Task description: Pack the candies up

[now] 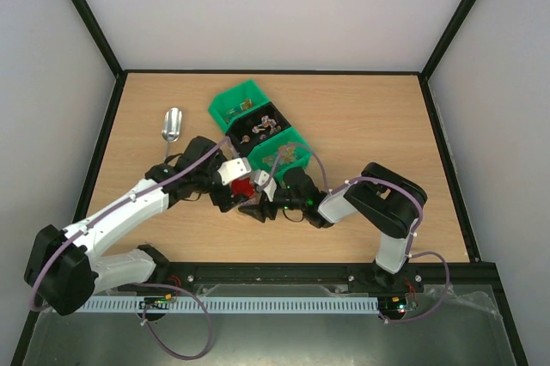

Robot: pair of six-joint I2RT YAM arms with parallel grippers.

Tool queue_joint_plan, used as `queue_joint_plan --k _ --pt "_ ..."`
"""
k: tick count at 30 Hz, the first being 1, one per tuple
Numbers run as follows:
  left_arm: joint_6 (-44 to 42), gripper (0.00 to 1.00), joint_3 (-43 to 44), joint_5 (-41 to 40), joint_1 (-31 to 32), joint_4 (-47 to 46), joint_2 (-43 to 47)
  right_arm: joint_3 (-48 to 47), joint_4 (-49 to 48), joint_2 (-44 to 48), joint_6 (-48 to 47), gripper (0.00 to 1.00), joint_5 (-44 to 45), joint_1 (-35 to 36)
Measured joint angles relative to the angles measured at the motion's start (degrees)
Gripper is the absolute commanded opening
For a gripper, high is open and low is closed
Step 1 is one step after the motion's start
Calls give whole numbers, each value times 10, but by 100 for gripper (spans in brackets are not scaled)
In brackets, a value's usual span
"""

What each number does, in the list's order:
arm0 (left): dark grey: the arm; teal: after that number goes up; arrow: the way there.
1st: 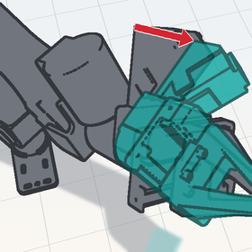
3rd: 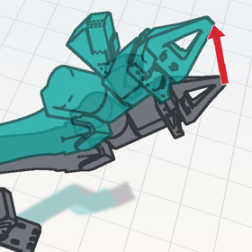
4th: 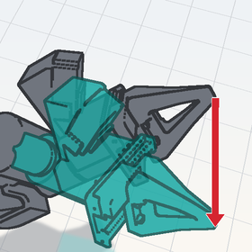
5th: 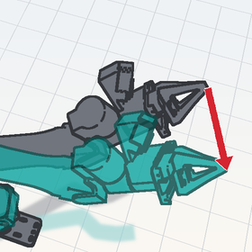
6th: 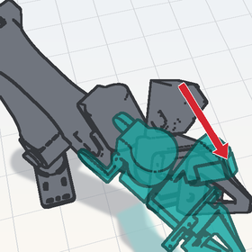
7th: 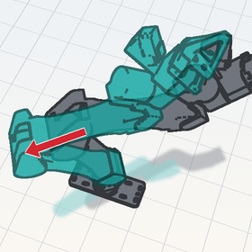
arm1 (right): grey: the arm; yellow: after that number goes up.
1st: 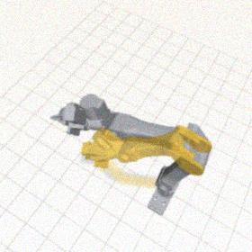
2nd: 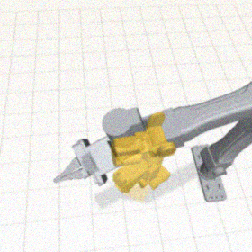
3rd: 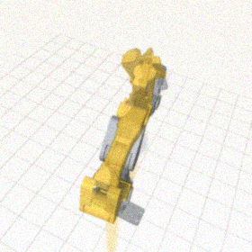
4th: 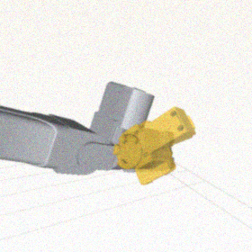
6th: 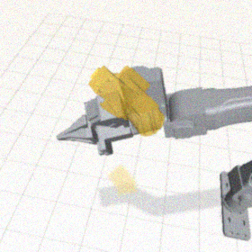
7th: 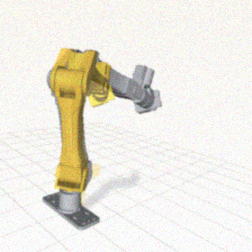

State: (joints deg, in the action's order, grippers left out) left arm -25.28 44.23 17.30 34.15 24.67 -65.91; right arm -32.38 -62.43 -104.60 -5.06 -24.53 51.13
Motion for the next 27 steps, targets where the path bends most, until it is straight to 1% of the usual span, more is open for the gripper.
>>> queue_joint_plan --k 9,14,18,21,24,27 --pt "-43 95 -1 40 -47 28 4 0 -1 0 2 34 10 -1" --pt "-76 92 -5 41 -106 51 8 0 0 0 1 34 10 -3" --pt "-114 95 -7 20 -147 54 9 2 0 0 -5 34 -5 0" --pt "-141 96 -13 40 -138 69 38 2 0 0 -7 34 -10 2" --pt "-140 97 -13 54 -92 71 68 2 0 0 -7 34 -12 2" --pt "-109 97 -13 59 -37 58 67 2 0 0 -7 34 -12 2"
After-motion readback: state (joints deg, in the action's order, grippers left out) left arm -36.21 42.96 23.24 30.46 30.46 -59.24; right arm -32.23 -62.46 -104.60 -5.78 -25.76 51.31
